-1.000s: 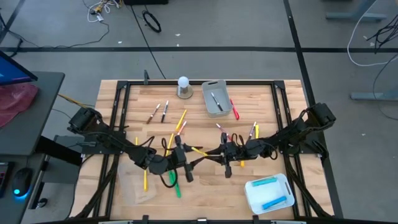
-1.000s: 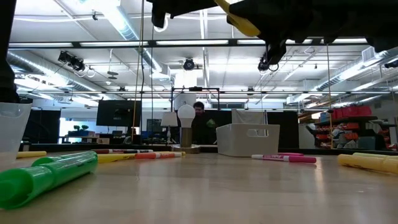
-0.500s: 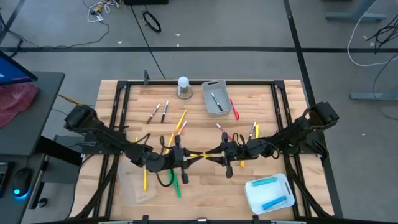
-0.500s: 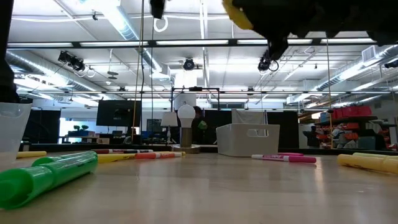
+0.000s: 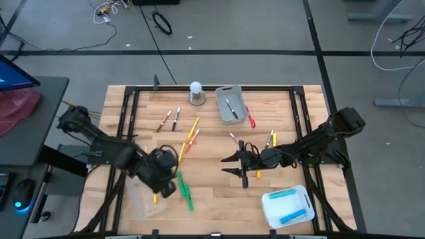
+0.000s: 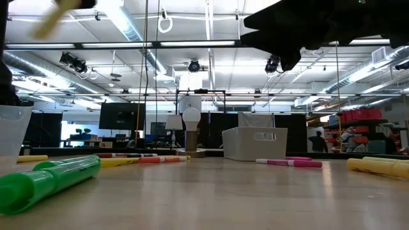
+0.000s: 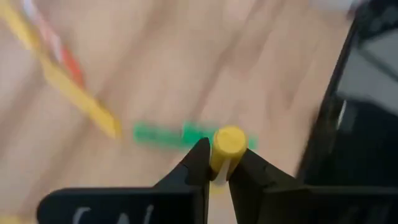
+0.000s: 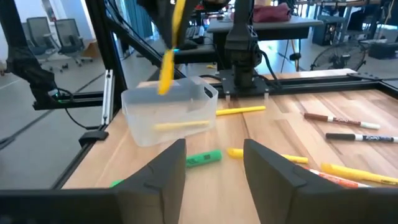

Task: Pick & Place Markers
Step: Put the yellow pen into the transparent bin, then put the black marker pen into the gray bin

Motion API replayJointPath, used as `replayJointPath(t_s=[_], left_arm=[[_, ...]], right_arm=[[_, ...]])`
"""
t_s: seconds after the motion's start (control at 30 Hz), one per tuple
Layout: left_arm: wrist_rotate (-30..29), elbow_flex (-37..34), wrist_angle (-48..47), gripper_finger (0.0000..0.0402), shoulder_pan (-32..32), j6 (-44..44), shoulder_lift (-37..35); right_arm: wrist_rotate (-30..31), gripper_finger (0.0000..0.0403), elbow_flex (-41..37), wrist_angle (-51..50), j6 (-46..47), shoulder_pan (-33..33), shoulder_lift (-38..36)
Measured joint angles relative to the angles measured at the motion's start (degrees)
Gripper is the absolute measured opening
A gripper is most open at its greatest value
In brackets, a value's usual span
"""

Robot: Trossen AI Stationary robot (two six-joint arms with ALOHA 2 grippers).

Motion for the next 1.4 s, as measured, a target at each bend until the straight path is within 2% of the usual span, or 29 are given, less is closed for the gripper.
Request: replayJointPath(t_s=[0.13,0.3,0.4,0.5,0.7,0.9,1.2,1.27,1.4], left_arm=[[4.79,-0.55,-5.26,0.0042,-3.7,-10.87,-0.02],[8.94,-7.11,-4.48,0.0043,-7.58,-22.55,0.07],[12.73,-12.97,-1.24,0.0043,-9.53,-28.84,0.07],[15.52,-18.9,6.12,0.0043,-10.58,-32.88,0.07],[16.21,-27.09,16.9,0.0044,-10.99,-36.4,0.09],[16.13,-29.16,17.56,0.0055,-10.88,-37.87,0.09],[16.2,-29.2,15.43,0.0147,-10.55,-39.29,0.09],[18.2,-29.2,14.84,0.0166,-10.55,-39.15,0.09],[27.04,-28.35,13.98,0.0188,-10.11,-38.91,0.09]], right_arm=[[-0.22,0.0157,0.0,-0.1,0.0,0.0,0.02],[-0.24,0.0153,0.0,-0.19,-0.02,0.0,0.02],[-0.24,0.0153,0.0,-0.51,-0.02,0.0,0.02],[-0.24,0.0153,0.0,-0.49,-0.02,0.0,0.02],[-0.24,0.0153,0.0,-0.49,-0.02,0.0,0.02],[-0.24,0.0153,0.0,-0.82,-0.04,0.0,0.04],[-0.24,0.0153,0.0,-1.24,-0.07,0.0,0.04],[-0.24,0.0152,0.0,-1.37,-0.07,0.0,0.06],[-0.24,0.0152,0.0,-1.37,-0.07,0.0,0.06]])
